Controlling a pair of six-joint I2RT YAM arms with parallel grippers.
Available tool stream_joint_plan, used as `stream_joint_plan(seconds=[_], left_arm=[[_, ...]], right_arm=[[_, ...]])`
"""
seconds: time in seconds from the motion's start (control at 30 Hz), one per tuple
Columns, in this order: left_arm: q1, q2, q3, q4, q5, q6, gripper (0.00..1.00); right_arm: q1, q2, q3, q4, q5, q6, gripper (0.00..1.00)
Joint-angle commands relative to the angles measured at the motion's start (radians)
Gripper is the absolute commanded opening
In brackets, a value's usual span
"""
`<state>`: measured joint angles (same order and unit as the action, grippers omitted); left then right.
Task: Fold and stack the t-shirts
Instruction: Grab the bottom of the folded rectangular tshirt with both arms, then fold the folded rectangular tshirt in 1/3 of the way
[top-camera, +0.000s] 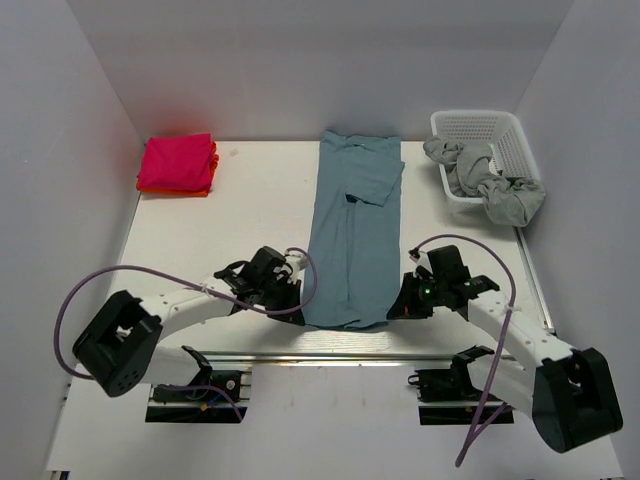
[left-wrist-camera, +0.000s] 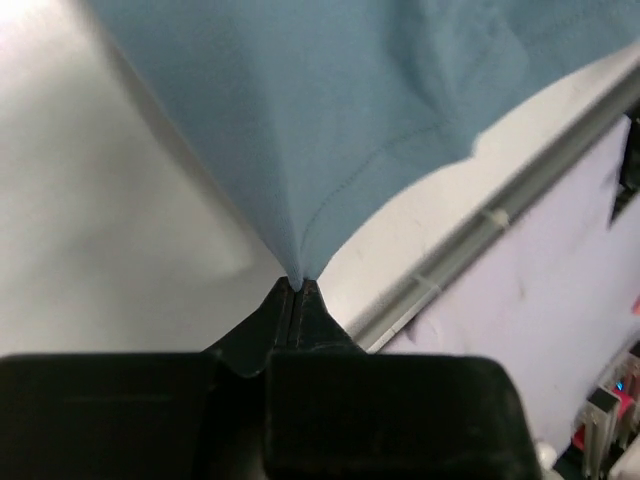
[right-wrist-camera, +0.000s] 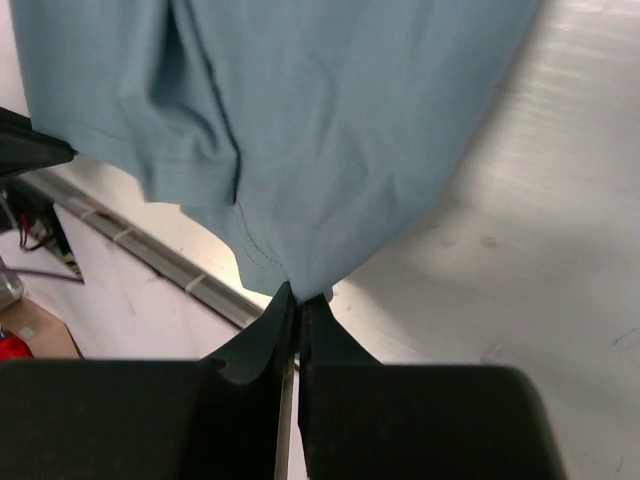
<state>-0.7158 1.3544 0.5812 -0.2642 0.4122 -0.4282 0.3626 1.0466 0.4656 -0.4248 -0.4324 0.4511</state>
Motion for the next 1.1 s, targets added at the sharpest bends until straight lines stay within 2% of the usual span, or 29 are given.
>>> stream_joint_plan(seconds=[0.0,0.17,0.27,0.33,0.4,0.57,0.67,0.83,1.07], left_arm=[[-0.014,-0.093,0.005,-0.087,0.068,-0.007,0.00],[-0.014,-0.126,0.049,-0.066,0.068,-0.007,0.00],[0.007,-0.112,0.081,-0.026,0.047,-0.007,0.00],[0.007,-0.069,0.135,-0.015,-0.047,-0.007,0.00],[0.018,-0.028,0.213,-0.015,-0.157,-0.020,0.00],[0.036,0.100,0.348,0.037,-0.268,-0.075,0.00],[0.061,0.187,0.448,-0.023,-0.345,-0.089,0.00],[0.098,0.275,0.589,-0.035,-0.384,-0.067,0.00],[0.142,0.420,0.816,-0.061,-0.372,0.002,0.00]], right_arm=[[0.009,-0.077,-0.013,-0.065,-0.060,-0.038,0.00],[0.015,-0.103,-0.012,-0.048,-0.060,-0.031,0.00],[0.012,-0.091,0.014,0.042,-0.016,-0.011,0.00],[0.009,-0.077,0.028,0.099,0.010,0.010,0.00],[0.006,-0.057,0.073,0.123,0.116,0.037,0.00],[0.002,0.058,0.174,0.159,0.234,0.070,0.00],[-0.004,0.145,0.237,0.175,0.260,0.084,0.00],[-0.020,0.245,0.379,0.175,0.360,0.075,0.00],[-0.066,0.388,0.550,0.175,0.344,0.049,0.00]])
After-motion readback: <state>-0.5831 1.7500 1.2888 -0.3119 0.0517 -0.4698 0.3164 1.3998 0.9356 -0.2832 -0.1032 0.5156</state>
